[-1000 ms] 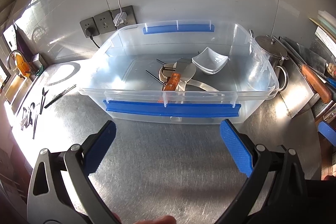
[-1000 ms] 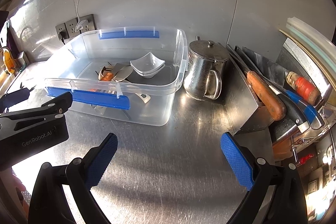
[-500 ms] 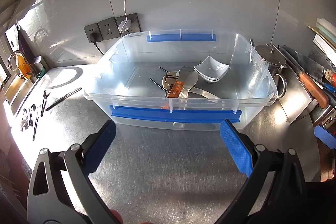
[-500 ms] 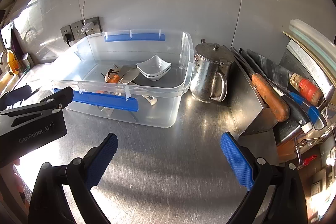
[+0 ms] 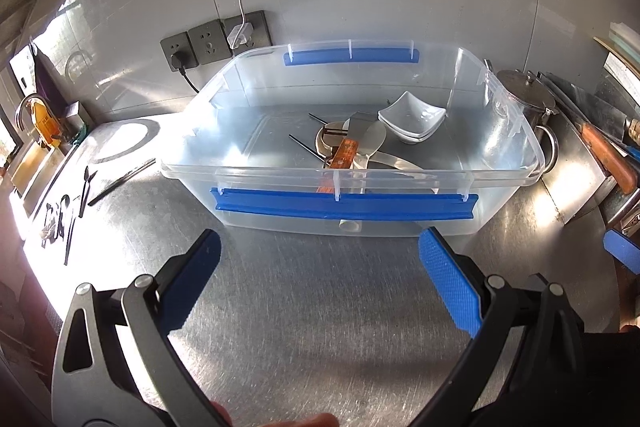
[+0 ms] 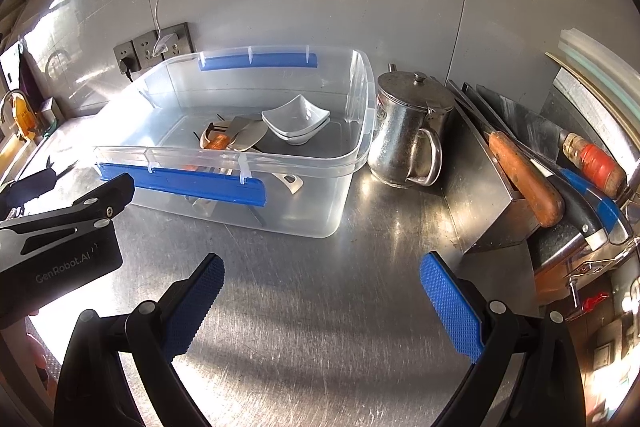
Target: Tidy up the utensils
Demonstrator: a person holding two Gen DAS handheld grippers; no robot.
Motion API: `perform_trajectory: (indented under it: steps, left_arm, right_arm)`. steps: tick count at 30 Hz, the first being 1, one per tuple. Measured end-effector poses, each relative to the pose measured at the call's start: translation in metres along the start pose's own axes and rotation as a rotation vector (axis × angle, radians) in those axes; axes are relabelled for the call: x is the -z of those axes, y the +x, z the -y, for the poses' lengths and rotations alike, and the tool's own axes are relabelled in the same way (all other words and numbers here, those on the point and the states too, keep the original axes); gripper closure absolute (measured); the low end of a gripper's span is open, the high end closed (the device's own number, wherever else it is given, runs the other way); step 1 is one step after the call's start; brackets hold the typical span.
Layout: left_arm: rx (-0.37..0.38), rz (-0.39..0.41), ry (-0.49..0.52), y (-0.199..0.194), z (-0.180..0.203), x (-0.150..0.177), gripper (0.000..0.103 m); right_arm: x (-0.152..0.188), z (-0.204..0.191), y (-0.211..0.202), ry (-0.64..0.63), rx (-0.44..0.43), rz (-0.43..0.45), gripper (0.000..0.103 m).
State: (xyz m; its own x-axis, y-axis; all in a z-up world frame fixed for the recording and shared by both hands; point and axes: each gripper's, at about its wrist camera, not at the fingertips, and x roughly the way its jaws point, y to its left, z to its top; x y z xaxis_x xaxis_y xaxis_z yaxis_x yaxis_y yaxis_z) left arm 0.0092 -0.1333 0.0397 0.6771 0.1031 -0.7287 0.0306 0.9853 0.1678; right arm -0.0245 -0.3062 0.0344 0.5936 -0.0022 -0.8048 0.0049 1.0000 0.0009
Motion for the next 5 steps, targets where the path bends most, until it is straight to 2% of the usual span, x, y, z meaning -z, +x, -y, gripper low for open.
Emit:
perform_trajectory:
  steps: [5]
  left_arm:
    - [-0.006,-0.049,0.007,0.0127,-0.0033,0.0121,0.008]
  right_arm:
    - [0.0037,-0.0058,0.0119,-0.012,-0.008,-0.038,0.005]
